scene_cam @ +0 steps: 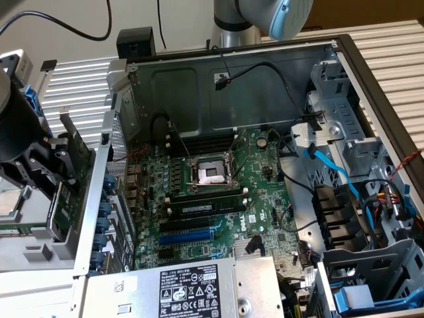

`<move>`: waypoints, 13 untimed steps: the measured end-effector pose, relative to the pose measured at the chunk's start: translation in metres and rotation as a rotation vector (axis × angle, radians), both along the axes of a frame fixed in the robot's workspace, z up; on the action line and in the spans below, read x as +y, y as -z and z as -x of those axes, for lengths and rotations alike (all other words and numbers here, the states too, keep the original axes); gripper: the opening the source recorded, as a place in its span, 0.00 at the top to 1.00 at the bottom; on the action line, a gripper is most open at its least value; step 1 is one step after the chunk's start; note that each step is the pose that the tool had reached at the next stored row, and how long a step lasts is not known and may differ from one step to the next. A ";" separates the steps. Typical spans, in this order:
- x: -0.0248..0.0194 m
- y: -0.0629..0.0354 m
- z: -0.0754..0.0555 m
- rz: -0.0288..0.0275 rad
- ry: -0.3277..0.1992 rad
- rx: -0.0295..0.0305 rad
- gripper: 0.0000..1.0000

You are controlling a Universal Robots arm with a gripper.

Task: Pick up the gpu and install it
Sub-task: 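Pick up the gpu and move the gpu toward the slot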

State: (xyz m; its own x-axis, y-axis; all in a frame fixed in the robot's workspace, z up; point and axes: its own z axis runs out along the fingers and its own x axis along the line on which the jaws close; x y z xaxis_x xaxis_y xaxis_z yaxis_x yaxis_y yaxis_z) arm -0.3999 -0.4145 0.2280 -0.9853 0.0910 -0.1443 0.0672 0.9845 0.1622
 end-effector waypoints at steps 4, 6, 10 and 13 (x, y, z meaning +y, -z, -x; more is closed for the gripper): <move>-0.0001 0.0001 0.002 -0.0057 0.002 0.0019 0.47; 0.0000 0.0000 0.002 -0.0071 0.005 0.0037 0.47; -0.0001 0.0001 0.002 -0.0072 0.010 0.0067 0.47; 0.0001 0.0001 0.002 -0.0073 0.012 0.0115 0.47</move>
